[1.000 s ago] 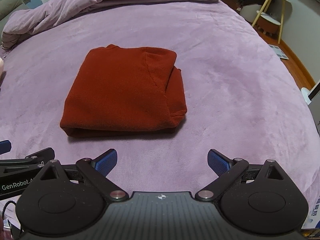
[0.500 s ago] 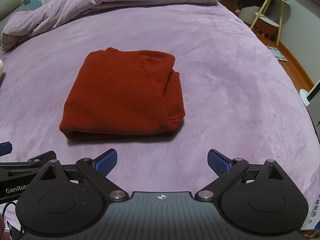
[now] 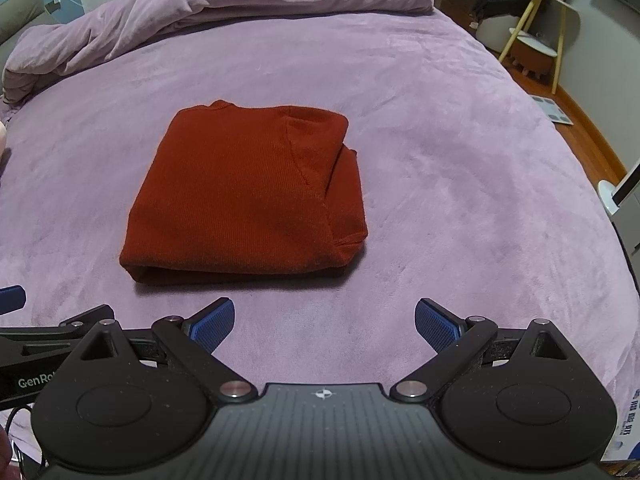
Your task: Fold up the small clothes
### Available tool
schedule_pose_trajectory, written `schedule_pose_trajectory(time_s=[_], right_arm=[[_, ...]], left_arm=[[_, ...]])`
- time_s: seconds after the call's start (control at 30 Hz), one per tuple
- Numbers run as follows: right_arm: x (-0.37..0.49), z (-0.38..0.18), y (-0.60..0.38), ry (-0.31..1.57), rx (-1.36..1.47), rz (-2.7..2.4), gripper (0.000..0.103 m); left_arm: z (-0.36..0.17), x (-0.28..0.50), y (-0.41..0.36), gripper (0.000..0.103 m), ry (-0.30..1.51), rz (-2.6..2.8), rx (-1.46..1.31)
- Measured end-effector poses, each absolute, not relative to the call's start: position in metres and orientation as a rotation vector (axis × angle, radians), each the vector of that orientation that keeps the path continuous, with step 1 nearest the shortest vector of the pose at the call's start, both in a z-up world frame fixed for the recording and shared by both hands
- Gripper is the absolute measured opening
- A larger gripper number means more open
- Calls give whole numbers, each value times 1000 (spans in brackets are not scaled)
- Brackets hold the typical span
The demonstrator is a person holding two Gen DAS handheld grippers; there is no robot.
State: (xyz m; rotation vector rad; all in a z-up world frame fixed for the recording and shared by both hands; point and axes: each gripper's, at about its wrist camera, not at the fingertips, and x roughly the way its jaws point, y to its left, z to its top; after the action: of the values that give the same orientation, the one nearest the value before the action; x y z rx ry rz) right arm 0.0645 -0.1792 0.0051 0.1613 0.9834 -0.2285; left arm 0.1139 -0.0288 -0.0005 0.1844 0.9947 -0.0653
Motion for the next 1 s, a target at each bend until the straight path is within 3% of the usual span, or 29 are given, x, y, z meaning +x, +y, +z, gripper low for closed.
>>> schedule_pose_trajectory(time_s=[1.0], right_arm=[[67,5,-180,988,165,-235,97]], left_arm=[[-5,117,-30,101,1004,-63,189]])
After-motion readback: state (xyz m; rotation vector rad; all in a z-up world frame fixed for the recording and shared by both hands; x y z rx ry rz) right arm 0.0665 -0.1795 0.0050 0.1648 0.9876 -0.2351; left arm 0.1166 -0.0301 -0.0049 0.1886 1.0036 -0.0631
